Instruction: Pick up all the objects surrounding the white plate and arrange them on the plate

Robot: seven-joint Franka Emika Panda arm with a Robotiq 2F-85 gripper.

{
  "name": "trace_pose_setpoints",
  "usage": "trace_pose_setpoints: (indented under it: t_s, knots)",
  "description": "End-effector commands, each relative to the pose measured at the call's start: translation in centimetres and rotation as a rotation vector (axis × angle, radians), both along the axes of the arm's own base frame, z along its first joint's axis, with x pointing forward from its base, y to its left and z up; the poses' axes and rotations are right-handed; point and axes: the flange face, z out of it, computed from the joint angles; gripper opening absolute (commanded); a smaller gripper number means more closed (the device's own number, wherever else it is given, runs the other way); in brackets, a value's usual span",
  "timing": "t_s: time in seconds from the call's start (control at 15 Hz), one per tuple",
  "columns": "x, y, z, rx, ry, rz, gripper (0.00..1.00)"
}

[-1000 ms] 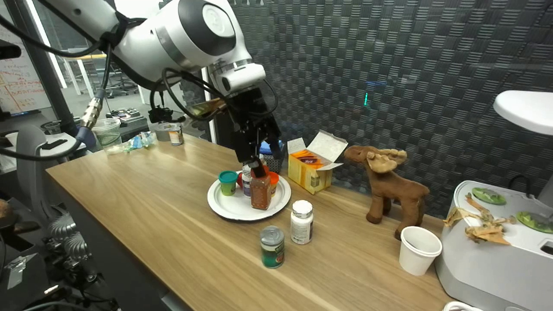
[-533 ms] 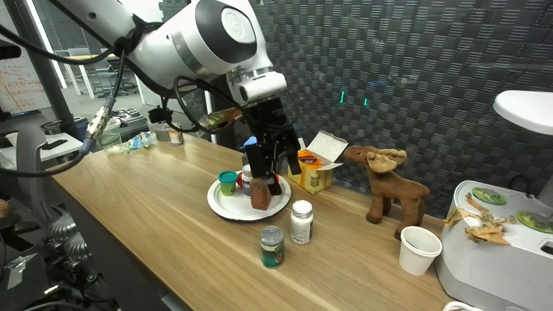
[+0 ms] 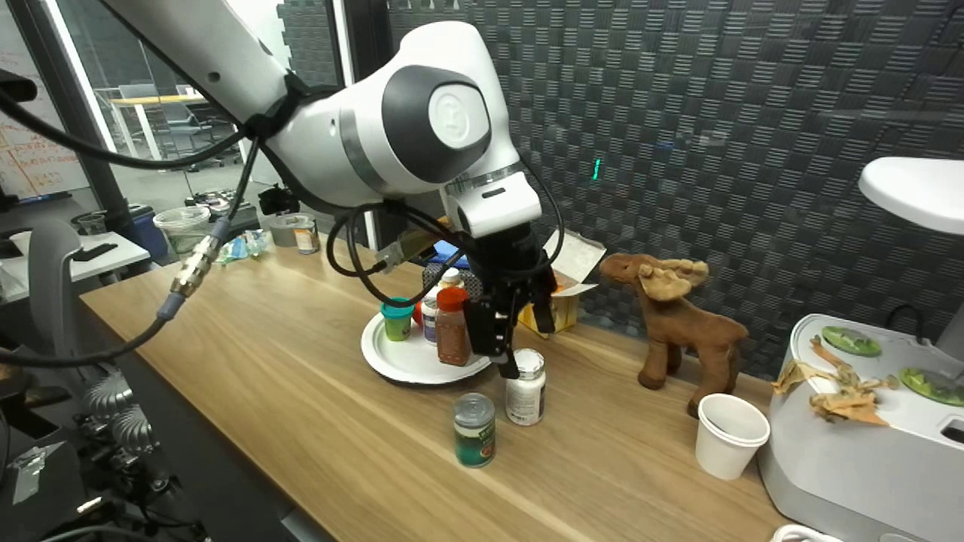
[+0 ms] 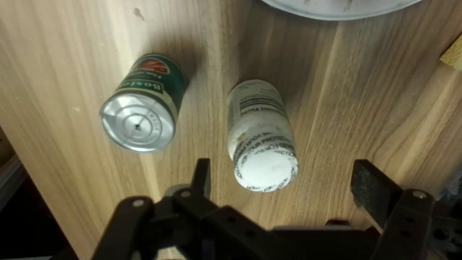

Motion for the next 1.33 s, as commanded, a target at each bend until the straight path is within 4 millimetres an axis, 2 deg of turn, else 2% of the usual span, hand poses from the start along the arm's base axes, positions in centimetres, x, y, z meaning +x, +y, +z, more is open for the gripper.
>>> trace_pose_setpoints:
  t_s: [0.0, 0.13, 0.2, 0.27, 0.33, 0.67, 1.0, 1.27]
  knots:
    - [0.8, -1.3, -0.4, 0.046, -0.06, -0.011, 1.0]
    - [0.8, -1.8, -0.9, 0.065, -0.072, -0.019, 1.0]
    - [0.8, -1.9, -1.1, 0.076, -0.077, -0.023, 0.75]
    - [0.7, -1.9, -1.1, 0.084, -0.083, -0.021, 0.74]
    - [0.7, -1.8, -1.0, 0.091, -0.089, -0.02, 0.68]
    - [0.0, -0.8, 0.7, 0.08, -0.126, 0.003, 0.27]
    - [-1.8, 2.4, 4.3, 0.01, -0.097, 0.044, 0.24]
    - [-4.9, 7.1, 7.4, -0.112, -0.065, 0.106, 0.24]
